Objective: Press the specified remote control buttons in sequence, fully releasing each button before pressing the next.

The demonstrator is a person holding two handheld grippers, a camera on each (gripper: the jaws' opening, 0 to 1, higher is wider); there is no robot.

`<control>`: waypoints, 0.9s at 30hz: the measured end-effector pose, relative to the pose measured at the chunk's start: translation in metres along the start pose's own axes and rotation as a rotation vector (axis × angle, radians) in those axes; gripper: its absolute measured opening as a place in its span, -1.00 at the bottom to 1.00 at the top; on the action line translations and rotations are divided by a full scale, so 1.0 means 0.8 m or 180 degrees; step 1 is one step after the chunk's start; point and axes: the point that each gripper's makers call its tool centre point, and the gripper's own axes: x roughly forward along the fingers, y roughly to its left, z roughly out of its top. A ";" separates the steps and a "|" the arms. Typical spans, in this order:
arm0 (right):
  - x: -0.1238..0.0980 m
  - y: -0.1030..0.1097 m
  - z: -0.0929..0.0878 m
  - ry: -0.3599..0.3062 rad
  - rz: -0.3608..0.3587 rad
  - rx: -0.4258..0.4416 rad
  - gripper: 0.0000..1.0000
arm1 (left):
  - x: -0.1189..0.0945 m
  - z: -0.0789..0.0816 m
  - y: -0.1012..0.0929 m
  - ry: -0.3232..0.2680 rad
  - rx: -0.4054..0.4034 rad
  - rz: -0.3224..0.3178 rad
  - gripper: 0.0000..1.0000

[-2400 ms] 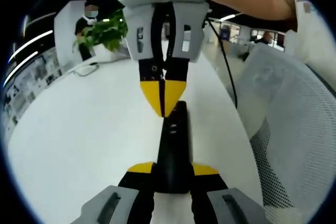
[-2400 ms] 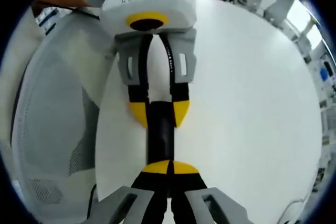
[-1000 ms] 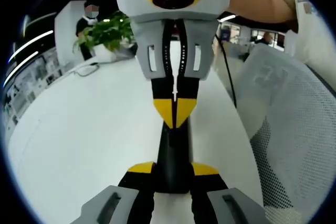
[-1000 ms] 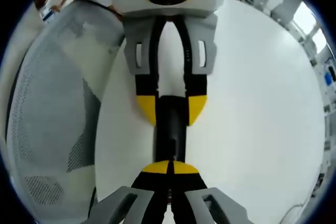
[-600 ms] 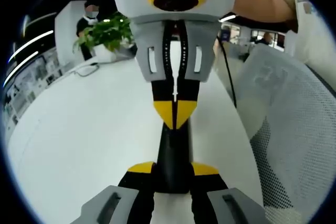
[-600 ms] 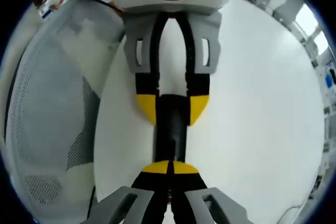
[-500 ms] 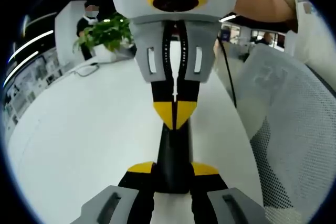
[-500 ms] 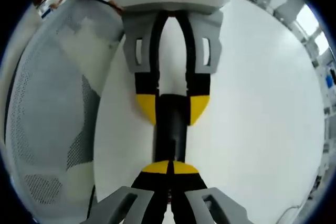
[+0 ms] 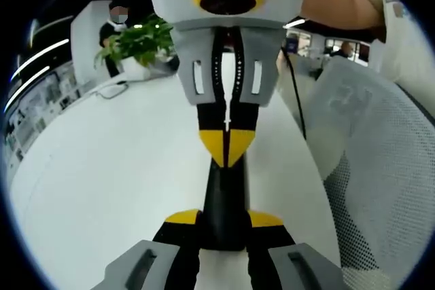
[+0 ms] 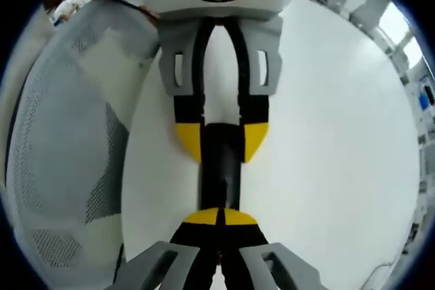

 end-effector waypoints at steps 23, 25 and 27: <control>-0.024 0.001 0.009 -0.0182 -0.0149 -0.0002 -1.00 | 0.001 -0.001 0.001 -0.0003 0.0001 0.0000 -0.51; -0.025 0.001 0.009 -0.0193 -0.0153 0.0004 -1.00 | 0.000 -0.001 0.001 -0.0004 0.0000 0.0001 -0.51; -0.027 0.001 0.008 -0.0187 -0.0164 0.0003 -1.00 | 0.001 -0.001 0.001 -0.0003 0.0001 0.0001 -0.51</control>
